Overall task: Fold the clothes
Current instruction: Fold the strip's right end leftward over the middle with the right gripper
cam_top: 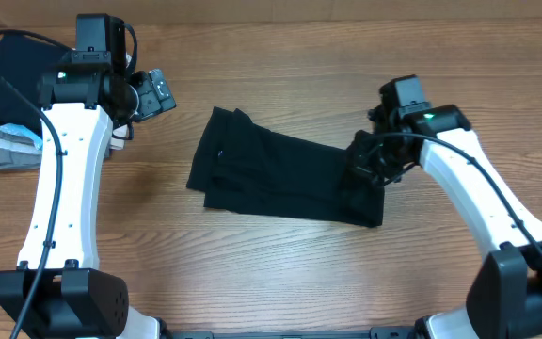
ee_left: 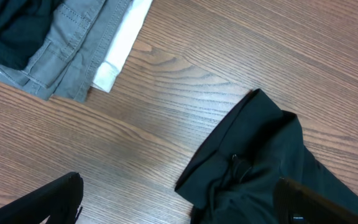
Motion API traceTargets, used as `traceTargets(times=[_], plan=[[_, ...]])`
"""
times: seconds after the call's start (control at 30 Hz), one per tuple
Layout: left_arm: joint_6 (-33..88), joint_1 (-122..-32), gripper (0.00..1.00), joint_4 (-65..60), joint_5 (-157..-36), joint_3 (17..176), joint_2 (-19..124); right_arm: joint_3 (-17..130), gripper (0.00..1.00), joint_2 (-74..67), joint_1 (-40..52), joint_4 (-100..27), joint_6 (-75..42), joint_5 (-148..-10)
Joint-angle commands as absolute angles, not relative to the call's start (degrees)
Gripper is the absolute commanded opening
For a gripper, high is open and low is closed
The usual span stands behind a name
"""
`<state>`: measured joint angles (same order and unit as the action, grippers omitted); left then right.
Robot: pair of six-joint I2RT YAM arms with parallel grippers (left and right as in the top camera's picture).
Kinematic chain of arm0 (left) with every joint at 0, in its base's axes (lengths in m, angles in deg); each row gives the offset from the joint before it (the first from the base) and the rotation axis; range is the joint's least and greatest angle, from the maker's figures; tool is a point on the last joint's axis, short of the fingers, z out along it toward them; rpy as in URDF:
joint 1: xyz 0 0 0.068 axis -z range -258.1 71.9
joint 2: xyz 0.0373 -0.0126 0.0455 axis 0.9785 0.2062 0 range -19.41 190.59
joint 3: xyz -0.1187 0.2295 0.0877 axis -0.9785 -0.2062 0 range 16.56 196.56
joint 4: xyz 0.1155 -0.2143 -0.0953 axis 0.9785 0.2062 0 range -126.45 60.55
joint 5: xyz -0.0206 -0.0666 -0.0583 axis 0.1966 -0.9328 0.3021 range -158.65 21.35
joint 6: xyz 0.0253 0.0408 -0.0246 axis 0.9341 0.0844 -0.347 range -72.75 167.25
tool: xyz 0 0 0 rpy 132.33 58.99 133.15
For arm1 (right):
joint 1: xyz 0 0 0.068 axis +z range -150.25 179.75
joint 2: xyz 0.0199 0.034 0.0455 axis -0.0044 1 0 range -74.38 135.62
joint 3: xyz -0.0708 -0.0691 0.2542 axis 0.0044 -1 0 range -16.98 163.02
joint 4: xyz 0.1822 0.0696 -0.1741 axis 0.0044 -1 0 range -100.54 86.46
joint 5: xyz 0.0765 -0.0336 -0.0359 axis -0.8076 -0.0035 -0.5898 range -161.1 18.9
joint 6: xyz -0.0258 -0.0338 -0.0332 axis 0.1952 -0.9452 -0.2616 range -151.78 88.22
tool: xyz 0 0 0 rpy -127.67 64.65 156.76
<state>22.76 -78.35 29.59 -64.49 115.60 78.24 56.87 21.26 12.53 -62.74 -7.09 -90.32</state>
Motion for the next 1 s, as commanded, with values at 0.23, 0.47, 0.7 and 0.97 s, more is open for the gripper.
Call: traceTargets(times=[0.23,0.47,0.7,0.97], plan=[[21.9,-78.6,1.0,29.5,-63.6,116.0,78.8,58.4,0.04,29.4,18.0,-54.1,-3.0,-90.7],[21.9,-78.5,1.0,29.5,-63.6,116.0,78.8,58.4,0.11,30.3,20.1,-48.6,-3.0,-91.1],[21.9,-78.6,1.0,29.5,-63.6,116.0,78.8,59.1,0.72,30.3,19.0,-46.7,-7.3,-97.2],[21.9,-78.5,1.0,29.5,-63.6,116.0,78.8,62.0,0.79,28.2,15.0,-48.3,-12.3,-106.5]])
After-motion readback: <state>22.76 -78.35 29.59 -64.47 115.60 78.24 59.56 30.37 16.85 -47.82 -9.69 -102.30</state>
